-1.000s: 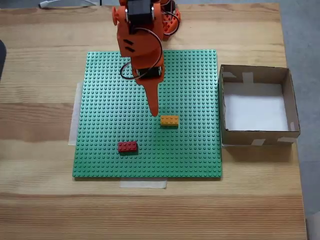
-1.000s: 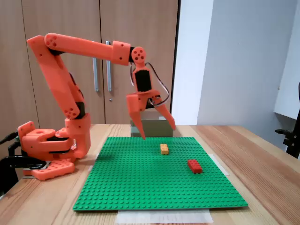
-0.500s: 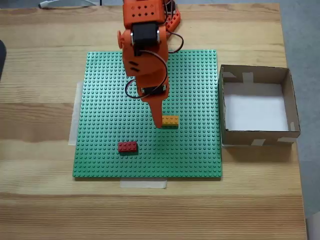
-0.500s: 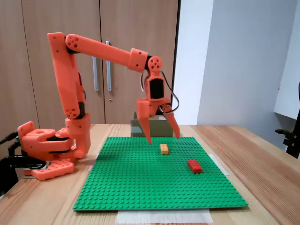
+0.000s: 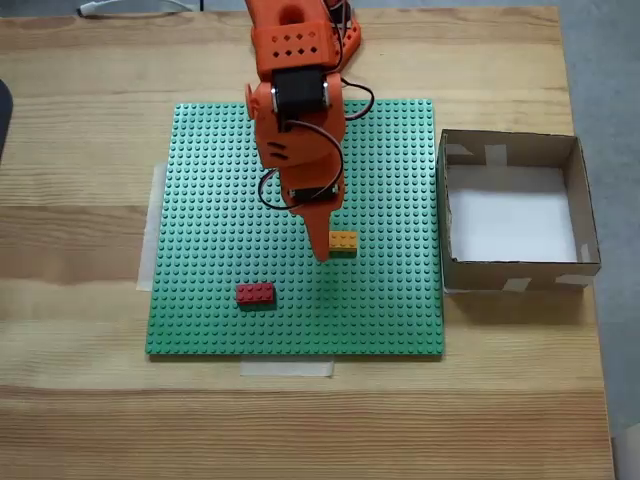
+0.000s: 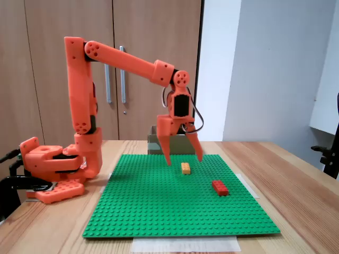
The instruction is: Pick the yellow lego block and put it in the box.
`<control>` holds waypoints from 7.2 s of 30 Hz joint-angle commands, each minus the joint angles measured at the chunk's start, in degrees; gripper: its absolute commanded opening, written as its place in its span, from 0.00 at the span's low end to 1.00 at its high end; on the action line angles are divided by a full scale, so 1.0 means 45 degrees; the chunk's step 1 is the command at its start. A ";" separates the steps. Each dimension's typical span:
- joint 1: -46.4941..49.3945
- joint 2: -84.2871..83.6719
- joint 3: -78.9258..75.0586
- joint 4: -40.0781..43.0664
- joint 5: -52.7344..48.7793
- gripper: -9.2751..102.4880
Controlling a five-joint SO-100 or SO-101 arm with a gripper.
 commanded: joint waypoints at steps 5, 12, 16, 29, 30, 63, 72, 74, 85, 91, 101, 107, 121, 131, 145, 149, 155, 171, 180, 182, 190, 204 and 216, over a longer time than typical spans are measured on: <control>-0.0098 -0.0273 -0.0645 -0.0254 0.0078 0.43; -0.0430 -0.0859 -0.0859 -0.0293 -0.0332 0.43; -0.0469 -0.1250 -0.1133 -0.0313 -0.0488 0.43; -0.0508 -0.1875 -0.1387 -0.0879 -0.0703 0.43; -0.0508 -0.1875 -0.1387 -0.0879 -0.0703 0.43; -0.1328 -0.1914 -0.1387 -0.0625 0.0098 0.40; -0.1289 -0.1914 -0.1348 -0.0879 0.0586 0.42; -0.1250 -0.1914 -0.1348 -0.0879 0.0605 0.42; -0.1055 -0.1895 -0.1289 -0.1055 0.0508 0.40; -0.1016 -0.1895 -0.1230 -0.1152 0.0527 0.39; -0.0977 -0.1914 -0.1211 -0.1230 0.0586 0.35; -0.0938 -0.1895 -0.1211 -0.1309 0.0625 0.30; -0.0801 -0.1875 -0.1211 -0.1426 0.0918 0.10; -0.0762 -0.1738 -0.1094 -0.1543 0.1016 0.07; -0.0410 -0.0781 -0.0859 -0.1738 0.1113 0.07; -0.0176 -0.0195 -0.0723 -0.1875 0.1094 0.07; -0.0020 0.0723 -0.0391 -0.2070 0.0977 0.07; -0.0059 0.4219 0.1660 -0.2734 0.0742 0.07; -0.0059 0.5684 0.1836 -0.1055 -0.0234 0.07; -0.0215 0.5937 0.1738 -0.0742 -0.0586 0.07; -0.1309 0.6211 0.0078 0.0703 -0.1855 0.07; -0.4531 0.5605 -0.2266 0.2051 -0.2637 0.07; -0.7871 0.3437 -0.4570 0.2793 -0.2012 0.07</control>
